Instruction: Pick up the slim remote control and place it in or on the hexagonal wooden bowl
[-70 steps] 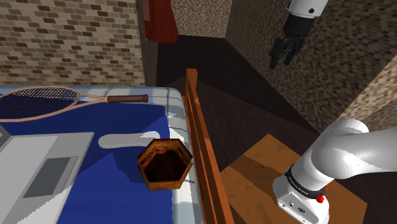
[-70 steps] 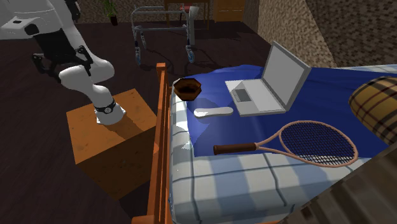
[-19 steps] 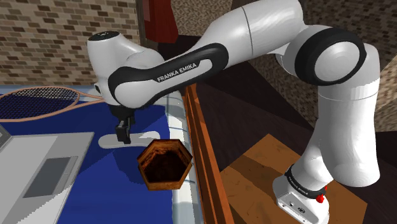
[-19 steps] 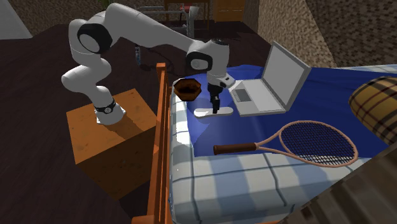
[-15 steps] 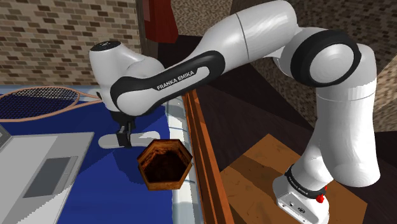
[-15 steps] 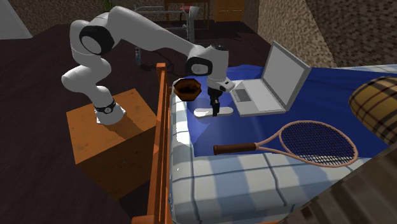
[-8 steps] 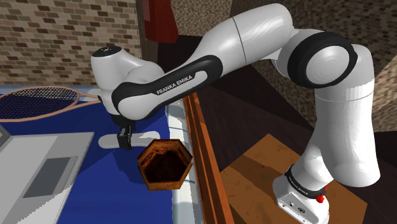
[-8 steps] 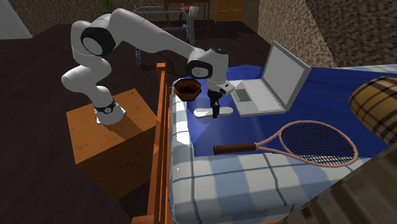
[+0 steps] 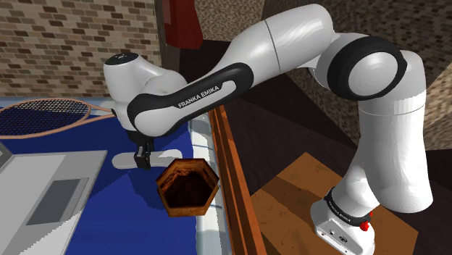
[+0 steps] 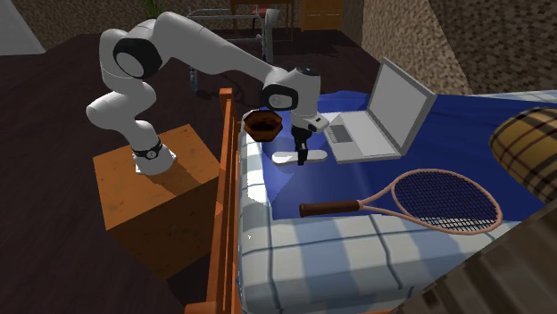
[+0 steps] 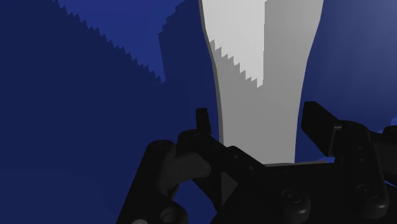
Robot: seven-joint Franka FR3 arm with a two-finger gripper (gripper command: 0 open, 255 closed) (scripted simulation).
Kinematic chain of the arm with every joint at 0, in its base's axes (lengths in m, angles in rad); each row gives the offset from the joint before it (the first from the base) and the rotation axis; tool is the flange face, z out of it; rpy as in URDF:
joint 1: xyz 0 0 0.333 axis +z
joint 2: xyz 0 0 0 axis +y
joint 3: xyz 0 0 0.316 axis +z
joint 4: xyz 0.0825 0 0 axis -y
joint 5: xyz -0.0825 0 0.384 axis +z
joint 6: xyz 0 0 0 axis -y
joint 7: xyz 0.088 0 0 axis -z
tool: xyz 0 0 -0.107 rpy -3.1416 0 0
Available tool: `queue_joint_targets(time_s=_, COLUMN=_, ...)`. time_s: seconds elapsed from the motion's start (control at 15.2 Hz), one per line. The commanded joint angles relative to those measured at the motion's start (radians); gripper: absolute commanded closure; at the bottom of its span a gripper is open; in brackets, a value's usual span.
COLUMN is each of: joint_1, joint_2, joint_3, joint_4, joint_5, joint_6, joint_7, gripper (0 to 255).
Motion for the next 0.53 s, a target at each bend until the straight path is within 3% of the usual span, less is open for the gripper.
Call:
queue_joint_targets(time_s=0.0, joint_1=0.0, joint_2=0.0, joint_3=0.0, joint_4=0.0, joint_5=0.0, joint_6=0.0, joint_7=0.0, gripper=255)
queue_joint_targets(time_s=0.46, joint_1=-0.002, joint_2=-0.023, joint_3=0.005, joint_4=0.021, joint_5=0.008, joint_6=-0.042, joint_7=-0.006, gripper=255)
